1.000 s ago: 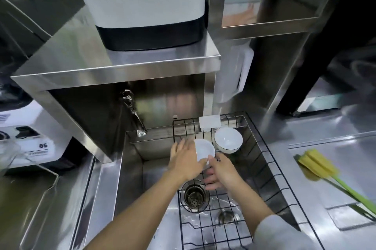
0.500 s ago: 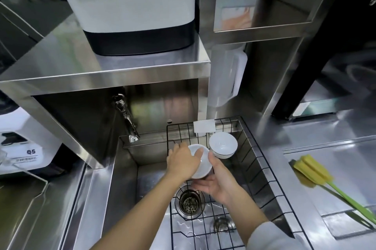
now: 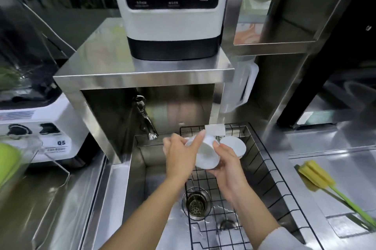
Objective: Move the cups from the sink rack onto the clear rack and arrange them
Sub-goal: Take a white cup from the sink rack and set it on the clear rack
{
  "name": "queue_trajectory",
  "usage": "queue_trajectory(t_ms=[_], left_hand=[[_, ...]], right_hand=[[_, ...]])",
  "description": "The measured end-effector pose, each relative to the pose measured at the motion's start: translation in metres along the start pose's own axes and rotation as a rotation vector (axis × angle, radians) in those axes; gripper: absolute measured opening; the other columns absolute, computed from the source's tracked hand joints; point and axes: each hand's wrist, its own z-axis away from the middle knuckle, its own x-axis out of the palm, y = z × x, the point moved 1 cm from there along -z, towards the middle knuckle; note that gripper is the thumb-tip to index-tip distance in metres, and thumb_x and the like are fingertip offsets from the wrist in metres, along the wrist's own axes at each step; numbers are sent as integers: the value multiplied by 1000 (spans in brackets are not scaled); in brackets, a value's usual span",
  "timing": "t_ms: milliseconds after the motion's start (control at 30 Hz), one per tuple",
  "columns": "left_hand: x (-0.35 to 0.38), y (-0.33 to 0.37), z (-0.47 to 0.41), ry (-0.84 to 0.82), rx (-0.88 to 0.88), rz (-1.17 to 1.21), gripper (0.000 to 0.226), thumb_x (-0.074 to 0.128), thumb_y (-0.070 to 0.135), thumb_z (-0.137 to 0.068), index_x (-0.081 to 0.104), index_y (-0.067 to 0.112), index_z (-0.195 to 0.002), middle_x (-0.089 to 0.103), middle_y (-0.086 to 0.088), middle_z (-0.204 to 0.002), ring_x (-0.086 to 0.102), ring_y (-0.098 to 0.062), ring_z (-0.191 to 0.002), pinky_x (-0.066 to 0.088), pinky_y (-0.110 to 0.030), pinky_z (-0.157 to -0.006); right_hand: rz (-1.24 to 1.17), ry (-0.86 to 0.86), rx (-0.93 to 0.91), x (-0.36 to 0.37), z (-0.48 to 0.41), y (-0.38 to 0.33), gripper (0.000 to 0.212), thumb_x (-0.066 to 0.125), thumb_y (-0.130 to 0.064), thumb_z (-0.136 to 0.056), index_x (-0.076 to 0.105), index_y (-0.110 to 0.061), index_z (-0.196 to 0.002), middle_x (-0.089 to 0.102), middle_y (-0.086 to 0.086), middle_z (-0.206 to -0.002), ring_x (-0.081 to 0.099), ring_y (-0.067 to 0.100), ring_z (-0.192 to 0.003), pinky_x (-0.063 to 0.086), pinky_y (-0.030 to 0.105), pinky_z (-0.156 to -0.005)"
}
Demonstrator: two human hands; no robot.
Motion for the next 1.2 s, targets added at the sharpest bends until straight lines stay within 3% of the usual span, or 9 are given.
queue_trajectory(t_ms=[200,300,400,500,600,733,867,1033,1200], left_hand=[[-77,22,0,-33,-71,296,48,67,60,-66,47,18,-78,51,5,-86,50,-6,-74,33,-24,-60],[-134,30,8,-13,8,378,54,69,64,-53,48,21,-78,53,8,-79,54,-5,-71,39,-22,-62],[-191,33,13,97,111,363,46,64,62,-67,50,21,-81,57,6,-80,54,8,-62,40,-7,-54],[-248,26,17,259,117,367,38,58,61,-74,47,24,-74,57,5,-77,55,-2,-63,41,-18,-56],[-303,14,24,414,100,447,30,65,42,-78,46,19,-71,53,5,-67,53,-1,-47,40,-16,-40],[-366,-10,34,537,60,452,30,66,38,-78,42,20,-78,46,7,-74,48,-8,-62,36,-16,-47],[-419,-38,44,518,-34,498,36,59,48,-81,47,18,-96,56,-2,-92,56,-17,-79,43,-32,-65],[-470,-76,47,513,-107,414,34,56,55,-80,52,21,-80,57,-6,-93,56,-16,-73,41,-26,-53],[-491,-113,43,587,-64,272,25,55,48,-83,48,25,-76,54,-11,-101,50,-17,-81,34,-30,-64]], right_hand=[[243,-166,-322,66,29,-10,46,75,-34,-59,61,-29,-102,66,-19,-94,60,1,-89,49,17,-69],[349,-283,-418,109,50,-17,64,75,-40,-54,56,-24,-113,63,-12,-109,61,-3,-93,49,11,-72],[412,-439,-471,156,70,-19,69,75,-37,-55,53,-20,-118,60,-5,-117,61,-2,-99,50,10,-75],[489,-597,-470,207,90,-9,74,79,-27,-55,51,-19,-122,58,-6,-119,60,-5,-98,50,9,-73],[575,-731,-508,256,106,9,69,86,-16,-53,53,-28,-113,58,-8,-115,59,-10,-93,47,4,-68],[646,-835,-509,311,122,42,67,87,-32,-50,54,-41,-108,59,-14,-116,58,-7,-99,49,8,-72],[847,-913,-573,359,136,81,73,79,-58,-46,47,-56,-112,53,-33,-113,51,-9,-107,49,11,-80],[926,-991,-573,404,147,124,72,80,-56,-45,50,-50,-110,54,-28,-114,52,-2,-109,51,31,-92],[1056,-1058,-543,430,148,152,74,79,-61,-40,47,-53,-107,56,-23,-113,56,0,-106,50,34,-95]])
